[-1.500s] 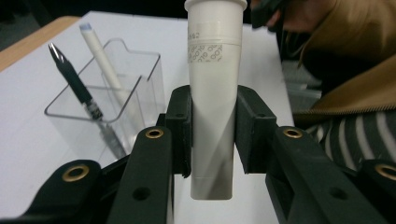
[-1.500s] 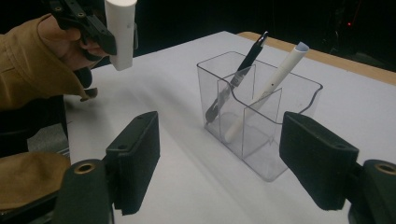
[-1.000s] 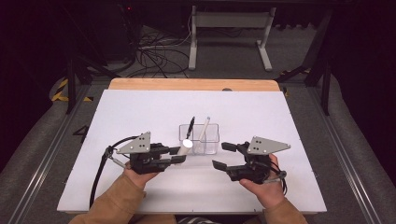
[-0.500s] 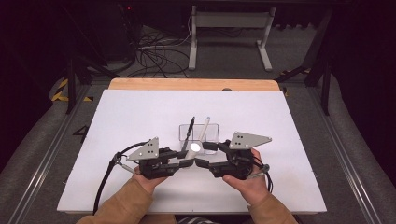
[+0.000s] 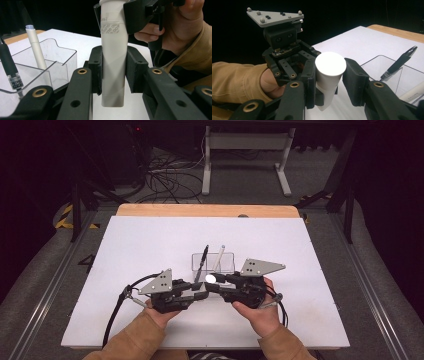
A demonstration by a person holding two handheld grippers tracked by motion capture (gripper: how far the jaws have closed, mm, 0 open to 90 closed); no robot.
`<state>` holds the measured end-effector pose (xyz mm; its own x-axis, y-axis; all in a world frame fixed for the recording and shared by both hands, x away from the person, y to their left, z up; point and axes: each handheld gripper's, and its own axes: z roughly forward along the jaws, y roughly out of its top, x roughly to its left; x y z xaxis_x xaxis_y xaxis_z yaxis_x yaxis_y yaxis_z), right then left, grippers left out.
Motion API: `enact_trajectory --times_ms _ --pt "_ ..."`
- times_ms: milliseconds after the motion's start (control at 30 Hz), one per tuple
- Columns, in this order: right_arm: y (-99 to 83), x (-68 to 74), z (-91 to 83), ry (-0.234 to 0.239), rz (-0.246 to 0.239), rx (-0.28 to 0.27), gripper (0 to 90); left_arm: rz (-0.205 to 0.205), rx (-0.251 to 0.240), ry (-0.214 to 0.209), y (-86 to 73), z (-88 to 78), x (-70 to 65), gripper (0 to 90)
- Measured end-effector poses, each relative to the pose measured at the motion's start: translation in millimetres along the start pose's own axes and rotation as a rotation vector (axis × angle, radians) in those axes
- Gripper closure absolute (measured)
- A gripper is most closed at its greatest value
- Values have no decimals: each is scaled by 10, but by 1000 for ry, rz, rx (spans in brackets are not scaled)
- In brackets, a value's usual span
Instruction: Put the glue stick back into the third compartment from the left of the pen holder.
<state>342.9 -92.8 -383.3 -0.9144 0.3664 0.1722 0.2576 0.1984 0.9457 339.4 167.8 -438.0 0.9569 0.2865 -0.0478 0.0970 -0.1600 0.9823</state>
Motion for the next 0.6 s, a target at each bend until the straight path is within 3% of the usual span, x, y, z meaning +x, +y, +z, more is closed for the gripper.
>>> enact_trajectory --times_ms 100,300,600 --pt "18 10 -4 1 -13 10 651 -11 6 5 7 -5 -9 678" --pt "111 -19 -109 -36 -31 -9 651 7 41 57 43 -87 -40 464" --pt "217 -107 -300 -133 -63 -18 651 24 77 192 57 -312 -70 288"
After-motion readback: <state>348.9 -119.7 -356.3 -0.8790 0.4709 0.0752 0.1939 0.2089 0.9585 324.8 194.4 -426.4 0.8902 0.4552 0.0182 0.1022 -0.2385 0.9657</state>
